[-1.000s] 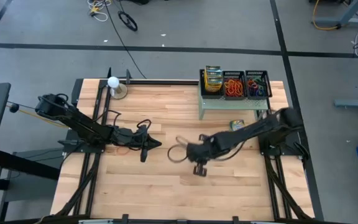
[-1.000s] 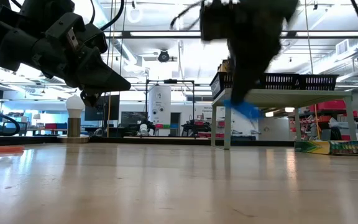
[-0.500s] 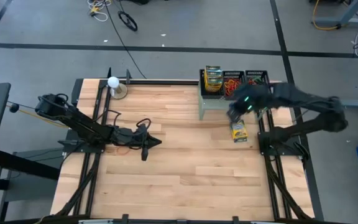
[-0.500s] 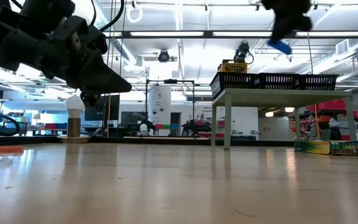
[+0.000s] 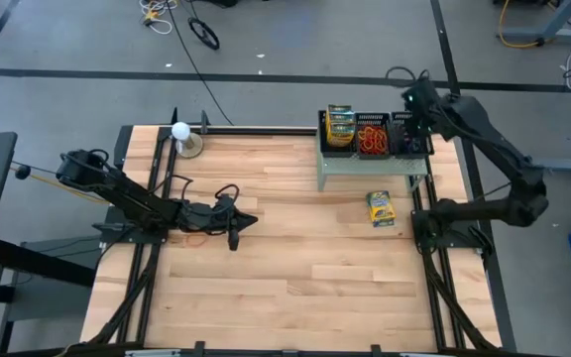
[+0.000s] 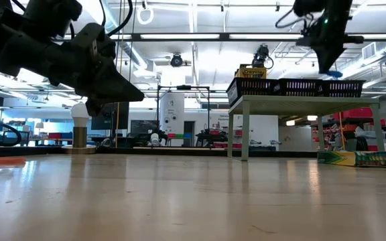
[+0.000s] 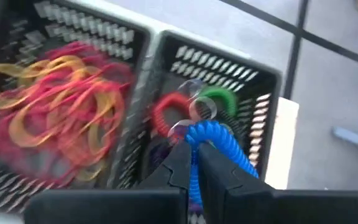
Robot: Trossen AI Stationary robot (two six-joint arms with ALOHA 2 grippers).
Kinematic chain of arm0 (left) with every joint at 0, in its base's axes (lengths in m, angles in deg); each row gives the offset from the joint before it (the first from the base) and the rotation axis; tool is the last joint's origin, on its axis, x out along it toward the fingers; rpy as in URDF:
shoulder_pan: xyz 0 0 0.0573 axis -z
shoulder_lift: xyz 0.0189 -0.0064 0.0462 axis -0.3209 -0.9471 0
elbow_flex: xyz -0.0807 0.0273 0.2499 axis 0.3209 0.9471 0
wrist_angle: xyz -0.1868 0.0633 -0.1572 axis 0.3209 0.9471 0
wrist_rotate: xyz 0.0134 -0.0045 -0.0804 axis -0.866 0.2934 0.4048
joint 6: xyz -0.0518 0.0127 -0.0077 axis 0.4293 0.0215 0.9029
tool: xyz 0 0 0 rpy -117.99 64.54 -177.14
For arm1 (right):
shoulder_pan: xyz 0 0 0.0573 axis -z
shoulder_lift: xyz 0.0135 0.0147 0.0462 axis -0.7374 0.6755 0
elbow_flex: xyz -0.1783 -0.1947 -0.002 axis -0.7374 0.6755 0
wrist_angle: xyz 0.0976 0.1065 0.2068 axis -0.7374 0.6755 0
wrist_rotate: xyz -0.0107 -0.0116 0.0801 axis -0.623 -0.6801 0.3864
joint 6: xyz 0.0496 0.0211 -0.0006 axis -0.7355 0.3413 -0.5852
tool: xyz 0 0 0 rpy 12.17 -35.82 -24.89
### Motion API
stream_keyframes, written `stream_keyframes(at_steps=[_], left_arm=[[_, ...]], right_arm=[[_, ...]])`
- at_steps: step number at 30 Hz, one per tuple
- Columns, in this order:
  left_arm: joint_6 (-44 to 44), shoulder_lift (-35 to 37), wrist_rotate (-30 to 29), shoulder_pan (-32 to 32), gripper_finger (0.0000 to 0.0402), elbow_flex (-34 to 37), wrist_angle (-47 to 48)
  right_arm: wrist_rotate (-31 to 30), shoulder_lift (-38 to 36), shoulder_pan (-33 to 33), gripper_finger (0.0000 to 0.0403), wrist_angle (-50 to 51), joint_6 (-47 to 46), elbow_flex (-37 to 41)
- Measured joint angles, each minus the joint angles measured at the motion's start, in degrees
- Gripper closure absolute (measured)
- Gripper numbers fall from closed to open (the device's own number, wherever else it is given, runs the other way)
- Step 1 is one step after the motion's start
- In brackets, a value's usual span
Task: Pick & Place Office Desk Supplies
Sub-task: Put the blue spring keychain into the right black basket on the shelf, then put the yellow crayon box into the left black basket on the shelf
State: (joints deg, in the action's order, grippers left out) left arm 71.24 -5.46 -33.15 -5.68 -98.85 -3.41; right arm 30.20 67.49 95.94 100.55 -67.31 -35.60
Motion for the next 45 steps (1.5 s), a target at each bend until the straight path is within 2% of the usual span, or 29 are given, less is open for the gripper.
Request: stream_keyframes(at_steps=[3,7,10,17,20,22,24,27,29,30,34,37,40,45], left_arm=[[0.8,0.0,-0.6,0.0,0.0389,0.0,0.0],[1.9,0.0,-1.5,0.0,0.0389,0.0,0.1],[1.9,0.0,-1.5,0.0,0.0389,0.0,0.1],[2.2,0.0,-1.5,0.1,0.0389,0.0,0.1],[2.2,0.0,-1.4,0.1,0.0389,0.0,0.1],[2.2,0.0,-1.4,0.1,0.0389,0.0,0.1],[2.2,0.0,-1.4,0.1,0.0389,0.0,0.1],[1.9,0.0,-1.4,0.1,0.0389,0.0,0.1],[1.7,0.0,-1.5,0.1,0.0389,0.0,0.1],[1.7,0.0,-1.7,0.0,0.0389,0.0,0.1],[1.7,0.0,-2.0,0.0,0.0389,0.0,0.2],[1.6,0.0,-2.0,0.0,0.0389,0.0,0.2],[1.7,0.0,-2.0,0.0,0.0389,0.0,0.2],[1.8,0.0,-1.5,0.0,0.0389,0.0,0.4]], right_arm=[[3.1,2.3,3.4,0.0382,-3.6,2.0,0.0],[3.6,4.8,4.2,0.0375,-4.2,-1.1,0.0],[2.3,5.3,4.2,0.0344,-4.1,-3.5,0.0],[2.2,3.6,3.6,0.0241,-4.1,-5.7,0.0],[2.1,0.4,2.2,0.0226,-4.0,-5.7,0.0],[2.1,-2.8,0.3,0.0238,-3.1,-7.3,0.0],[2.0,-6.2,-2.9,0.0268,-2.0,-10.8,0.0],[1.5,-11.4,-10.6,0.0338,-0.7,-18.8,1.0],[0.8,-14.6,-17.0,0.0383,-1.1,-25.3,4.3],[0.1,-16.1,-20.5,0.0391,-1.9,-29.3,6.7],[-1.3,-20.2,-34.2,0.039,-8.5,-45.6,19.3],[-3.9,-20.1,-44.3,0.0398,-15.8,-56.2,27.2],[-6.6,-17.9,-51.7,0.0396,-19.6,-66.8,31.4],[-9.6,-12.1,-60.9,0.0398,-18.3,-85.7,33.7]])
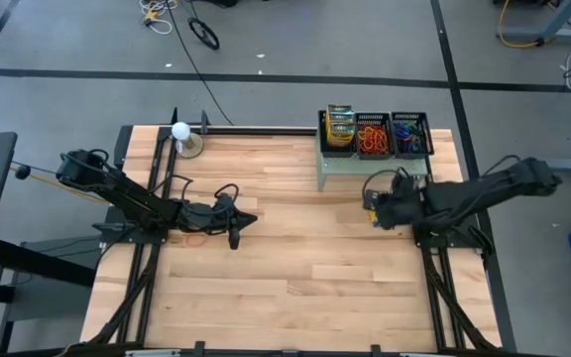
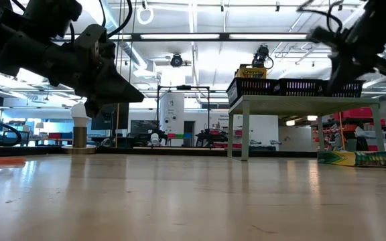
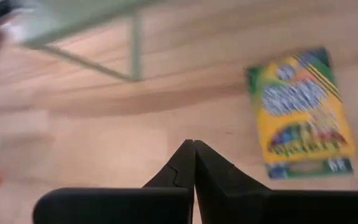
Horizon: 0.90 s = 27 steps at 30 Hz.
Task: Pick & Place Office Desk Supplies
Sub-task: Put the yellow crayon box into the left black basket on the shelf
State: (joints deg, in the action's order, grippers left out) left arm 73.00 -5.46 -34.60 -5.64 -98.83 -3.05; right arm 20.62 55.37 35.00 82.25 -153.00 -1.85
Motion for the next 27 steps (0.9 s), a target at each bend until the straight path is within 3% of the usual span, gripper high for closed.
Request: stream_keyframes(at_steps=[3,7,11,21,27], left_arm=[[0.0,0.0,0.0,0.0,0.0389,0.0,0.3],[0.5,0.0,0.0,0.0,0.0389,0.0,0.3],[1.3,0.0,0.1,0.0,0.0389,0.0,0.2],[2.1,0.0,3.7,0.0,0.0389,0.0,0.5],[3.9,0.0,3.9,0.0,0.0389,0.0,0.5]], right_arm=[[-0.5,5.3,-3.2,0.0394,2.3,-12.1,0.1],[4.4,12.7,-4.7,0.0382,6.5,-21.1,0.1],[7.9,18.0,-4.5,0.0351,8.4,-23.0,0.1],[8.2,24.0,-0.7,0.0247,8.1,-24.6,0.1],[11.2,24.6,-0.7,0.023,0.9,-28.7,4.6]])
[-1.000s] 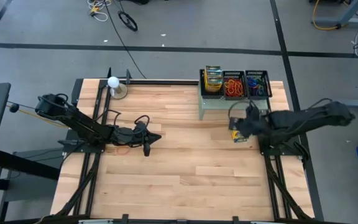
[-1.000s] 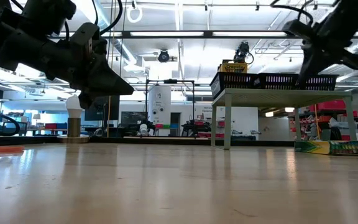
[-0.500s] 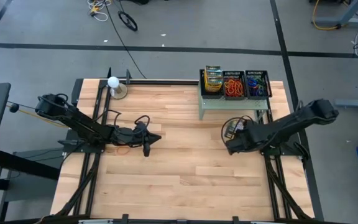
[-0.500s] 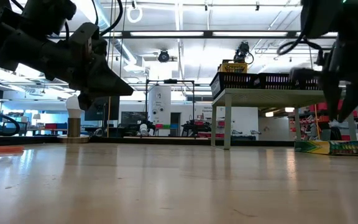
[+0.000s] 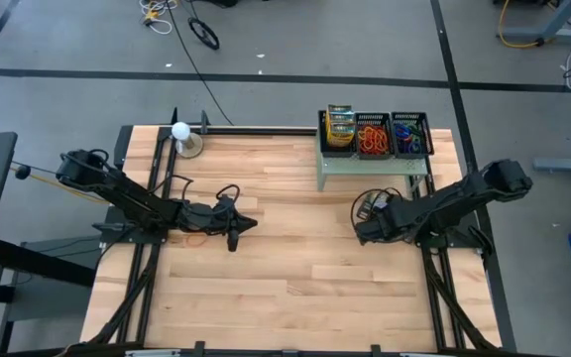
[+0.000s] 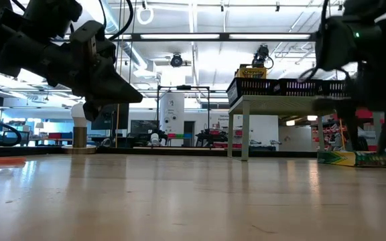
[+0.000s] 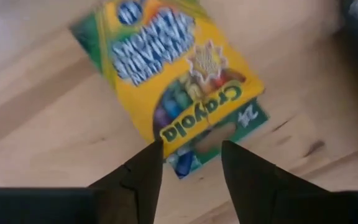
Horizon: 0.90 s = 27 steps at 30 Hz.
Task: Pick & Place Office Desk Supplies
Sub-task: Put the yellow crayon box into the left black basket on the shelf
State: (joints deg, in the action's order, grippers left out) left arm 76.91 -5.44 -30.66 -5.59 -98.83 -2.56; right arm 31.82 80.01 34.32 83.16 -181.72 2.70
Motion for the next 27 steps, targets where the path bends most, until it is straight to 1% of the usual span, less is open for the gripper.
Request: stream_keyframes(at_steps=[3,7,10,12,14,20,22,27], left_arm=[[0.2,0.0,1.2,0.0,0.0389,0.0,0.0],[0.2,0.0,2.3,0.0,0.0389,0.0,0.0],[0.4,0.0,2.3,0.0,0.0389,0.0,0.0],[0.6,0.0,2.3,0.0,0.0389,0.0,0.0],[0.6,0.0,2.3,0.0,0.0389,0.0,0.0],[0.5,0.0,2.3,0.0,0.0389,0.0,0.0],[0.5,0.0,2.3,0.0,0.0389,0.0,0.0],[0.4,0.0,2.3,0.0,0.0389,0.0,0.0]], right_arm=[[0.2,0.0,0.1,0.0229,-4.8,-0.9,3.3],[-0.8,-0.1,1.0,0.023,-5.2,-0.6,3.9],[-1.0,-0.1,1.2,0.024,-5.1,-0.1,3.9],[-1.2,-0.1,1.2,0.0258,-4.9,0.0,3.9],[-1.3,-0.1,1.2,0.0285,-3.9,0.6,3.9],[-1.3,-0.1,1.2,0.0385,-1.9,1.6,3.9],[-1.7,-0.1,0.9,0.0395,-1.8,2.9,3.9],[-3.7,-1.5,-1.6,0.0399,-2.1,7.9,3.9]])
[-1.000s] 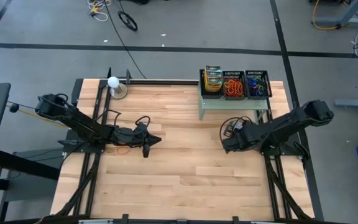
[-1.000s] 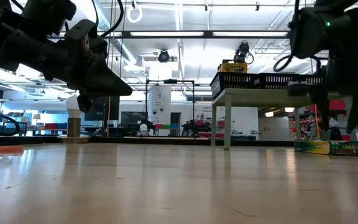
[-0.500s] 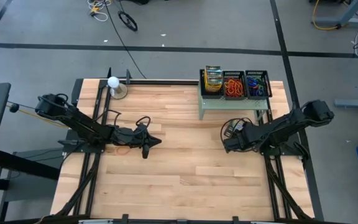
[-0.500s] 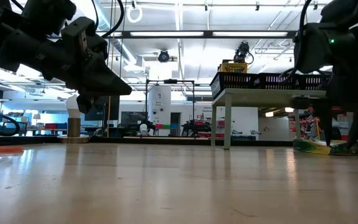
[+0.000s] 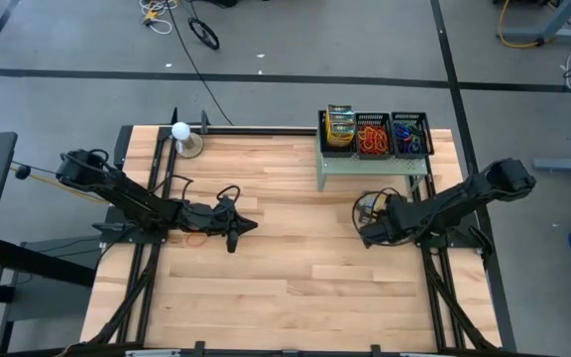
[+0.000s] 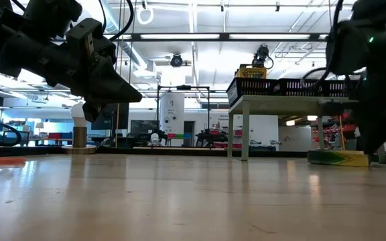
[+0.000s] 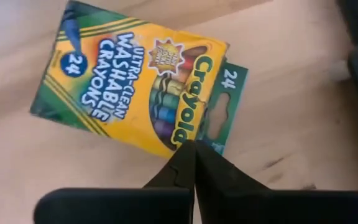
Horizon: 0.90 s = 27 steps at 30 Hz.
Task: Pick & Place Office Desk Supplies
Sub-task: Put the yellow crayon box into the left black basket on the shelf
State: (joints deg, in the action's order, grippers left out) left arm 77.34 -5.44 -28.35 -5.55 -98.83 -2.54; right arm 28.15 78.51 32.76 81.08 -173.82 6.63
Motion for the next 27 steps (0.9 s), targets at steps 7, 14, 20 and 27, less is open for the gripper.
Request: stream_keyframes(at_steps=[7,14,20,27], left_arm=[[0.0,0.0,0.0,0.0,0.0389,0.0,0.0],[-1.0,0.0,0.0,0.0,0.0389,0.0,0.6],[-1.4,0.0,-0.1,0.0,0.0389,0.0,0.8],[-1.1,0.0,-0.2,0.0,0.0389,0.0,0.8]], right_arm=[[-0.9,-3.1,-7.3,0.04,-4.8,23.4,-3.7],[5.9,-2.9,-10.6,0.0379,-14.7,43.9,-4.3],[7.6,-3.5,-8.3,0.0295,-16.0,34.1,-4.3],[8.3,-3.5,-5.7,0.0254,-25.4,33.4,-1.0]])
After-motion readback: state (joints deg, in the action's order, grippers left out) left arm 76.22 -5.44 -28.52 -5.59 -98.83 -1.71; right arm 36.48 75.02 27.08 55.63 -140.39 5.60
